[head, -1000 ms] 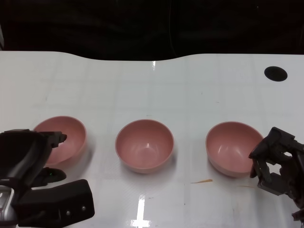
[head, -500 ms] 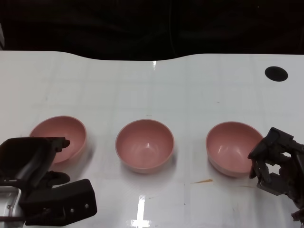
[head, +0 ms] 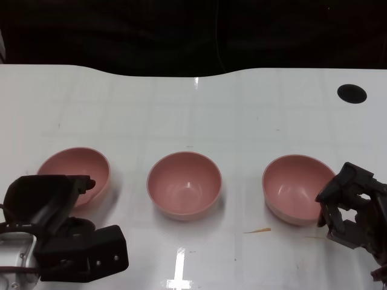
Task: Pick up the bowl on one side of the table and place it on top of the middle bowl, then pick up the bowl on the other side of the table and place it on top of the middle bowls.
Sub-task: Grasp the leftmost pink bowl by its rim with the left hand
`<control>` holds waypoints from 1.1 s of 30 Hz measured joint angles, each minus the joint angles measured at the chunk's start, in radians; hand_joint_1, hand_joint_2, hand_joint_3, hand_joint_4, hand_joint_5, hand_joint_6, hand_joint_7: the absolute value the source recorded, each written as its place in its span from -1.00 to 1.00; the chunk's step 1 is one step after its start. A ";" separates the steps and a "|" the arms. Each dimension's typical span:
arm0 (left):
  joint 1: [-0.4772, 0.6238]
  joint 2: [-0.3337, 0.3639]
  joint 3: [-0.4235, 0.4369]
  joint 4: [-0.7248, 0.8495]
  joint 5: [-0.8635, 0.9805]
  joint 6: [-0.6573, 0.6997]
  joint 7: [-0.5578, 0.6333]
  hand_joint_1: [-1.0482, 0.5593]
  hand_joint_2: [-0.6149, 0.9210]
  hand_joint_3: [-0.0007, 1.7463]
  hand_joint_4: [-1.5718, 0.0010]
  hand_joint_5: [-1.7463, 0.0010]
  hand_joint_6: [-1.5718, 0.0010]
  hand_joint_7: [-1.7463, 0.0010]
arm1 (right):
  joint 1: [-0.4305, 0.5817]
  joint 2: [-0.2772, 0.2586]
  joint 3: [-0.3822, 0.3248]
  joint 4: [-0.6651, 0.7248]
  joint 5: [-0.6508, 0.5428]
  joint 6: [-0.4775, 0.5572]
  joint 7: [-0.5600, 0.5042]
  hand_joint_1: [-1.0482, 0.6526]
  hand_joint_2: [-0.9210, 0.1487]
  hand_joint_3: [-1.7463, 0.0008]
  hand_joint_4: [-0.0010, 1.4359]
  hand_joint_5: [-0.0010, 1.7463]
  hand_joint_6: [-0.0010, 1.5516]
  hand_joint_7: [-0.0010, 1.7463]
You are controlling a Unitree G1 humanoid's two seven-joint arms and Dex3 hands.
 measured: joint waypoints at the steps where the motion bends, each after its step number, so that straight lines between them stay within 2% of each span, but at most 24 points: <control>1: -0.007 0.000 -0.008 0.010 0.000 -0.001 0.000 -0.57 1.00 -0.92 0.11 0.99 -0.01 0.99 | 0.000 0.000 0.000 0.000 0.000 0.002 0.000 0.09 -0.52 -0.10 0.14 0.93 -0.02 0.56; 20: -0.108 0.011 -0.086 0.224 -0.024 -0.088 0.084 -0.44 1.00 -0.95 0.02 0.98 -0.07 0.99 | 0.001 0.001 0.002 0.003 -0.002 -0.002 -0.003 0.08 -0.47 -0.15 0.13 0.97 -0.03 0.59; 31: -0.164 0.006 -0.108 0.352 -0.070 -0.159 0.168 -0.14 1.00 -0.99 -0.13 0.97 -0.18 0.98 | 0.000 0.003 0.001 0.017 -0.004 -0.021 -0.005 0.07 -0.49 -0.14 0.14 0.96 -0.03 0.59; 33: -0.172 0.002 -0.113 0.368 -0.079 -0.163 0.178 -0.01 1.00 -0.95 -0.23 0.94 -0.22 0.97 | 0.000 0.003 0.001 0.017 -0.003 -0.021 -0.005 0.09 -0.50 -0.13 0.13 0.95 -0.03 0.58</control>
